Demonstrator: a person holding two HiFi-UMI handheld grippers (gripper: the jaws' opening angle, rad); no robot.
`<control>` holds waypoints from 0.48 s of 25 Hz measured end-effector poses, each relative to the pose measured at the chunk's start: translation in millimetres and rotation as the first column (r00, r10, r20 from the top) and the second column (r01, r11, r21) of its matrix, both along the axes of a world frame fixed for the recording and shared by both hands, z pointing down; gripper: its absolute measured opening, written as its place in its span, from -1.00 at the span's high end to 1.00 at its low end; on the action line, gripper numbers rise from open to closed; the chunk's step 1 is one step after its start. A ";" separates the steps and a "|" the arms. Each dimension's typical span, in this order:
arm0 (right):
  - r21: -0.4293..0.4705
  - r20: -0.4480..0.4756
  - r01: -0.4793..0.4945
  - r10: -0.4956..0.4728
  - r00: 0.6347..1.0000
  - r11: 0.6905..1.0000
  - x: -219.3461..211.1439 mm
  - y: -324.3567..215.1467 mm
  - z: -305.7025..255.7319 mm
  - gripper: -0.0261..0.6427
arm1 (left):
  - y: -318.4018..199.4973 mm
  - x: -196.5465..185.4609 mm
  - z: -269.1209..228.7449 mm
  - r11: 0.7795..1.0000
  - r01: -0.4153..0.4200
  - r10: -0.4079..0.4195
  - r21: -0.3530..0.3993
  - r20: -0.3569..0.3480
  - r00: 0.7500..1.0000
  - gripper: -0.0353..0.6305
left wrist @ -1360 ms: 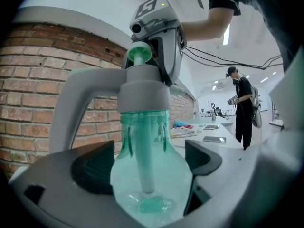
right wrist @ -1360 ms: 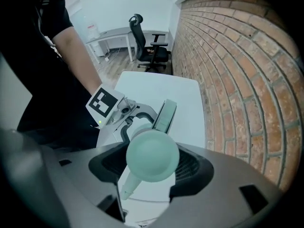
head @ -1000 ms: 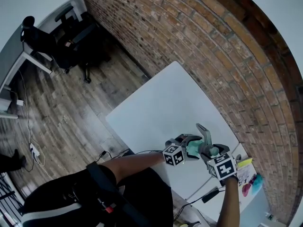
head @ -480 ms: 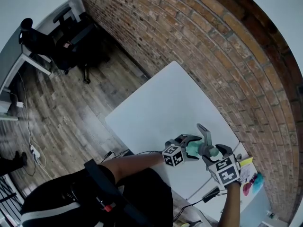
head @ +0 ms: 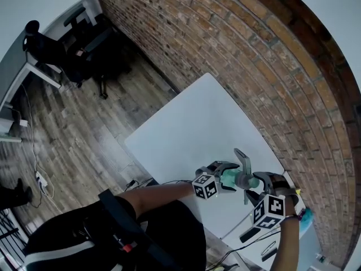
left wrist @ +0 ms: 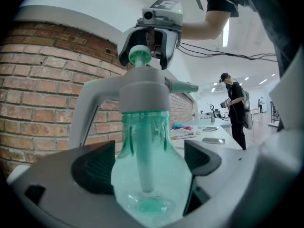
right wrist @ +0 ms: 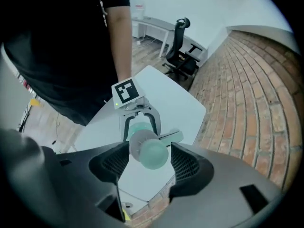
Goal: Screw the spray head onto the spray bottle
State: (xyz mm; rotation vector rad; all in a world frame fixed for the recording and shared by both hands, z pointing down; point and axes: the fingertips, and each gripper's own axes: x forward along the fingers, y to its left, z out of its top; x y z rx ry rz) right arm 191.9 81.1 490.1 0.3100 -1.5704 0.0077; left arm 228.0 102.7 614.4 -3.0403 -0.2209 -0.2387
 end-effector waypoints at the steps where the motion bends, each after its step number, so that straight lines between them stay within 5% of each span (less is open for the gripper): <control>1: 0.000 -0.010 0.043 -0.043 0.999 0.999 -0.9 -0.3 1.9 0.11 | -0.3 0.5 -0.7 1.000 0.000 0.000 -0.001 0.000 1.000 -0.47; 6: -0.039 -0.083 0.290 -0.293 0.953 0.956 -2.6 6.2 10.8 0.11 | -0.5 0.5 -0.2 1.000 -0.001 0.001 -0.006 0.000 1.000 -0.47; 12: -0.097 -0.190 0.500 -0.509 0.839 0.861 4.9 6.5 17.4 0.11 | 0.6 -1.4 1.4 1.000 0.000 0.000 -0.005 0.001 1.000 -0.47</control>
